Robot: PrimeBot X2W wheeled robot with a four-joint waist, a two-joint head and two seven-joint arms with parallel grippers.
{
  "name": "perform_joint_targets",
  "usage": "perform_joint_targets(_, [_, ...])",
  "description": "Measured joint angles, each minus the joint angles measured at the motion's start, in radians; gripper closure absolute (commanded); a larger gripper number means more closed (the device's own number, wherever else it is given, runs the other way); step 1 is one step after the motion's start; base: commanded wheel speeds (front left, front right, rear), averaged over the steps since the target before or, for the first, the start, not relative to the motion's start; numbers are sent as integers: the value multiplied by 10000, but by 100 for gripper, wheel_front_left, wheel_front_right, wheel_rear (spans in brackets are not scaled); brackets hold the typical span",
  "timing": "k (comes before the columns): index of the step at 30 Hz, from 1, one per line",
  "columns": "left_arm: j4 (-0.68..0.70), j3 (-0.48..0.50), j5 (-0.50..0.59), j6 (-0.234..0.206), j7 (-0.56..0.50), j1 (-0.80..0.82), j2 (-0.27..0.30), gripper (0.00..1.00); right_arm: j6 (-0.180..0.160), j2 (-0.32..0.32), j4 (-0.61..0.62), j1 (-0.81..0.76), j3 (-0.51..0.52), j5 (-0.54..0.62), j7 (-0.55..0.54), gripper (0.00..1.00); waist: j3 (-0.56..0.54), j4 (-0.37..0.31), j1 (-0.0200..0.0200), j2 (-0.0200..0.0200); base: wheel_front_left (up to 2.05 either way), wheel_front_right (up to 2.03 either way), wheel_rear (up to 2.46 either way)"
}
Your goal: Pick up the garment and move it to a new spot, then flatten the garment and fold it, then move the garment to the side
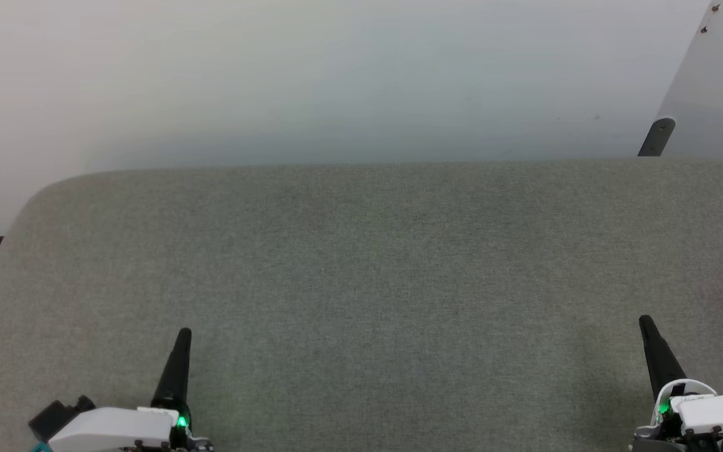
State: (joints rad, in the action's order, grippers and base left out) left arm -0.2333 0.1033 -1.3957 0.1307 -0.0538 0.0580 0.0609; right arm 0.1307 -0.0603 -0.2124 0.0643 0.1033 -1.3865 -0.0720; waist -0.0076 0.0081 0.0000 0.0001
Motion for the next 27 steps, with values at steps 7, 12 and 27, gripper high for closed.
perform_joint_targets(7, [-29, 25, -516, 0, -163, 120, -21, 100, -2, 17, -81, 81, 31, -552, -94, 100, 23, -17, 0, -1, 0, 0, 0])
perform_joint_targets(12, [-42, 40, -872, 0, -253, 199, -38, 100, -2, 31, -128, 162, 48, -930, -169, 100, 40, -30, 0, -1, 0, 0, 0])
perform_joint_targets(27, [-115, 104, -2153, 0, -612, 462, -104, 100, -2, 84, -339, 397, 119, -2242, -428, 100, 108, -82, 0, 0, 0, 0, 0])
